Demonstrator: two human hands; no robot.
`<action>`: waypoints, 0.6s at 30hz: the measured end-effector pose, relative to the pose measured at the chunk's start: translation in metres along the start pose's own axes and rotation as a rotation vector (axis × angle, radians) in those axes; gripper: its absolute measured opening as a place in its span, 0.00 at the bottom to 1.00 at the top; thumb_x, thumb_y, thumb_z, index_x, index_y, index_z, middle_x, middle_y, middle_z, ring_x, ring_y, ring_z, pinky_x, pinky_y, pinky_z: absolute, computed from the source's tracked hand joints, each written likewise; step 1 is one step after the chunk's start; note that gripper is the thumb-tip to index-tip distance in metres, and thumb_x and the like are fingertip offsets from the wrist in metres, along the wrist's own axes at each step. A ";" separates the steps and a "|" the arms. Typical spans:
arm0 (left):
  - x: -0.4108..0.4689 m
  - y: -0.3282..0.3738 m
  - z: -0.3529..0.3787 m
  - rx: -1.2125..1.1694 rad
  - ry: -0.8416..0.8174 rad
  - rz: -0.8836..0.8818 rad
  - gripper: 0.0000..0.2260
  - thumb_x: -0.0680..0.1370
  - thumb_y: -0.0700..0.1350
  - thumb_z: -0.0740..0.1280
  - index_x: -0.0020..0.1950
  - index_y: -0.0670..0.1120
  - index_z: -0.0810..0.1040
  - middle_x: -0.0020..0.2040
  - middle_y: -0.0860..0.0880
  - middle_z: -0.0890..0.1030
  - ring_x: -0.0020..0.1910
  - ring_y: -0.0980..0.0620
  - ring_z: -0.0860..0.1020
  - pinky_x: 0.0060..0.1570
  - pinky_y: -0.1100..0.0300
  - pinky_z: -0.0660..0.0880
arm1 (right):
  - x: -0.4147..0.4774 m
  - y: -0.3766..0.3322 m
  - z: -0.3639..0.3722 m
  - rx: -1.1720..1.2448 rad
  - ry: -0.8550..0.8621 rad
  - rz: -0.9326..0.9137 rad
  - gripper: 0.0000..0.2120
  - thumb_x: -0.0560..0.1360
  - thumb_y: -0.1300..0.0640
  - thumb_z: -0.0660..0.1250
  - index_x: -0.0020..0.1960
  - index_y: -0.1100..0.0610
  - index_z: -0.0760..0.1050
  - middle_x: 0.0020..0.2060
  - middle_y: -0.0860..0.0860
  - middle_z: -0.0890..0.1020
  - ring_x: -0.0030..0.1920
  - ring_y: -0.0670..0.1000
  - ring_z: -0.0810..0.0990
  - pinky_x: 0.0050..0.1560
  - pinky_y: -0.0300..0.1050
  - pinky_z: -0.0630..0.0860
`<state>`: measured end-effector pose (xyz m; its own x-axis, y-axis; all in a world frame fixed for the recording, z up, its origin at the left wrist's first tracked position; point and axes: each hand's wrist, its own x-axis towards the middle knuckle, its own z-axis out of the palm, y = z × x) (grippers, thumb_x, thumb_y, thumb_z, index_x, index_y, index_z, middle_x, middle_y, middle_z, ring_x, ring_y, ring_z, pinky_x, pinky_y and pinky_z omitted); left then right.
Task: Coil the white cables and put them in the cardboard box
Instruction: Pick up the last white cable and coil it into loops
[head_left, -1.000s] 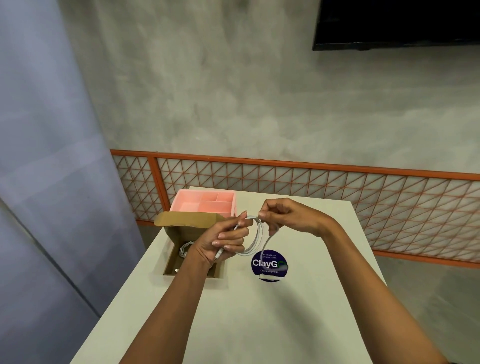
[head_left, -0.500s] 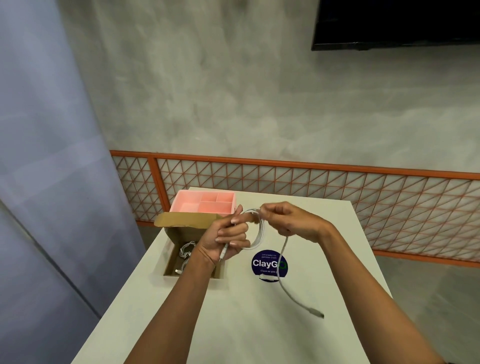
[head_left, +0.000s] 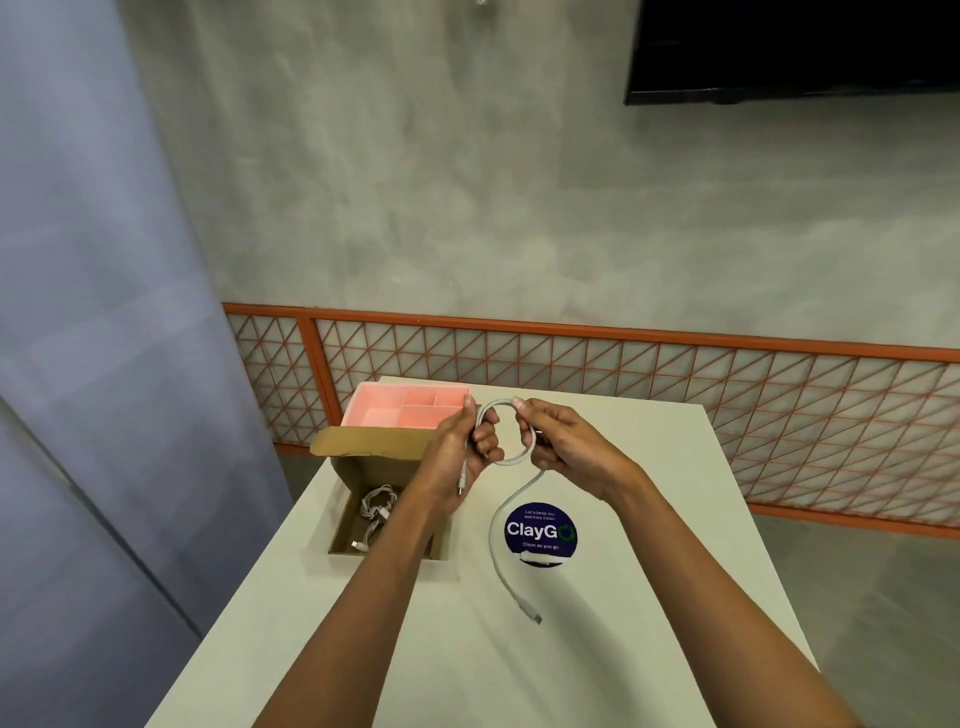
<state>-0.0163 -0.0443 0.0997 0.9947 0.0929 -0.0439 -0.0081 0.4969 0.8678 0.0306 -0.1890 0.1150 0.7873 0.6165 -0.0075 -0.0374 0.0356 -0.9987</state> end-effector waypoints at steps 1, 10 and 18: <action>0.000 -0.002 0.003 0.028 0.030 0.037 0.18 0.83 0.51 0.53 0.42 0.41 0.71 0.28 0.51 0.63 0.26 0.58 0.63 0.27 0.67 0.64 | 0.001 0.002 0.002 0.015 0.015 -0.011 0.15 0.80 0.50 0.60 0.37 0.56 0.68 0.31 0.54 0.65 0.25 0.45 0.56 0.25 0.34 0.57; 0.005 0.005 0.011 0.458 0.039 0.180 0.14 0.83 0.51 0.52 0.42 0.45 0.66 0.30 0.52 0.58 0.25 0.59 0.58 0.24 0.68 0.58 | -0.005 0.004 -0.011 -0.191 0.025 -0.075 0.15 0.80 0.51 0.59 0.50 0.61 0.77 0.29 0.49 0.73 0.27 0.44 0.63 0.30 0.34 0.62; 0.010 0.021 0.009 0.464 0.043 0.206 0.13 0.83 0.51 0.54 0.42 0.46 0.67 0.28 0.55 0.60 0.24 0.60 0.59 0.24 0.69 0.60 | -0.013 0.035 -0.040 -0.362 -0.133 0.091 0.03 0.78 0.58 0.65 0.48 0.55 0.77 0.50 0.50 0.83 0.52 0.47 0.79 0.54 0.39 0.73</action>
<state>-0.0052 -0.0411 0.1216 0.9721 0.1890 0.1392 -0.1474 0.0301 0.9886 0.0438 -0.2273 0.0782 0.7031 0.7019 -0.1140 0.1347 -0.2889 -0.9478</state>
